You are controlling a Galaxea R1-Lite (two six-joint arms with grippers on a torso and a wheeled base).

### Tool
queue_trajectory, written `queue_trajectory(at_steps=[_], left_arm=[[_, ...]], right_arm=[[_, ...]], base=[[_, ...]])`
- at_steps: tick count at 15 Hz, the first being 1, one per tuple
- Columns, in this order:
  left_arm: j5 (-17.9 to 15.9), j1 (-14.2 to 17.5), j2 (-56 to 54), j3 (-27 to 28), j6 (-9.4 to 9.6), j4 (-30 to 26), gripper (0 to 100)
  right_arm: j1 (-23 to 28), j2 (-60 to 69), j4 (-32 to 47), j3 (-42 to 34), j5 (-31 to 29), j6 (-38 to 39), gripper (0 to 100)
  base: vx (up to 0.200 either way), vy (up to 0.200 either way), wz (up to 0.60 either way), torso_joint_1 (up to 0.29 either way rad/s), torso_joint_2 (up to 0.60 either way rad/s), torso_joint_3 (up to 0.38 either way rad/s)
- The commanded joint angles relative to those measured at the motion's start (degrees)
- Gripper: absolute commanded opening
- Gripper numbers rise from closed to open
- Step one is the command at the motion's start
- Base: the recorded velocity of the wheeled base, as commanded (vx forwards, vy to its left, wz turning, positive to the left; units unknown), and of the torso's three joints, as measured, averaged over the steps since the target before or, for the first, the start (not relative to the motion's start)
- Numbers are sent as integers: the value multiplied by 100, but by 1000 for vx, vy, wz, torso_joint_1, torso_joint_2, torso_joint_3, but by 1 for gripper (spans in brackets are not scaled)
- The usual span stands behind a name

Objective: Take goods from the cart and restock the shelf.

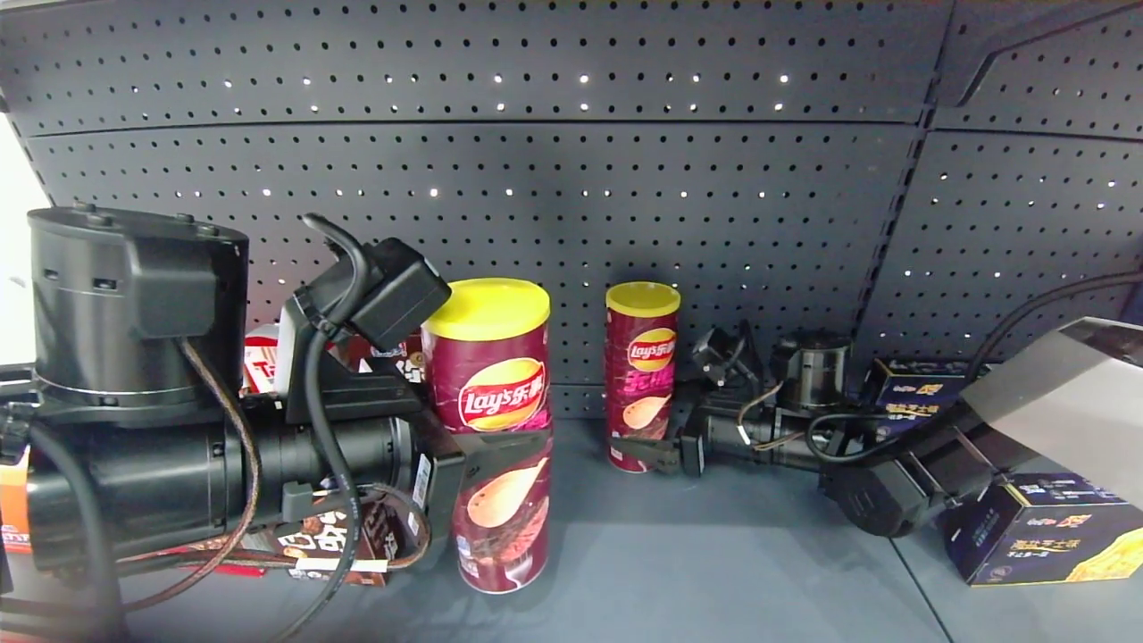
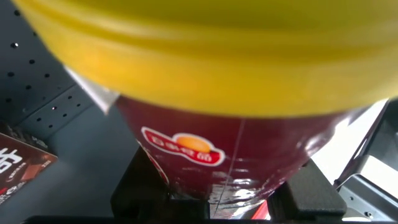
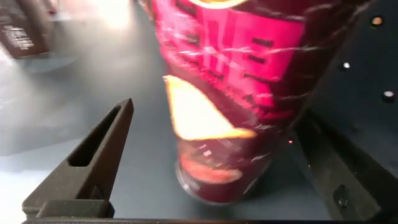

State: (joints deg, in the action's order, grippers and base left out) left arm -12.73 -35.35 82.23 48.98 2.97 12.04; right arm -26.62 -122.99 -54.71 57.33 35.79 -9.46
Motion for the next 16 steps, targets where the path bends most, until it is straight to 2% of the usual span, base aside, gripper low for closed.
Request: queue_trajectory(at_steps=[1,3,4,10,14,16], left_arm=[[-2,2,13,-20,1,0,0],[-2,-7,13,-47,1,0,0],[-2,2,13,-47,1,0,0],[7,2,13,-38,1,52,0],[-2,-7,145,-3,1,263,0],[-2,-7,276,147,1,281,0]], right_arm=[[-18,-155,4,129,-46,-3,100],[-36,-243,4,182,-134,6,100],[-62,-260,-4,191,-125,14,0],[-159,12,-4,76,-151,23,0],[-203,935,4,-803,-380,32,0],[-203,1541,-13,-1523,-582,23,0]], base=[[0,0,0,0,0,0],[0,0,0,0,0,0],[0,0,0,0,0,0],[0,0,0,0,0,0],[0,0,0,0,0,0],[0,0,0,0,0,0]])
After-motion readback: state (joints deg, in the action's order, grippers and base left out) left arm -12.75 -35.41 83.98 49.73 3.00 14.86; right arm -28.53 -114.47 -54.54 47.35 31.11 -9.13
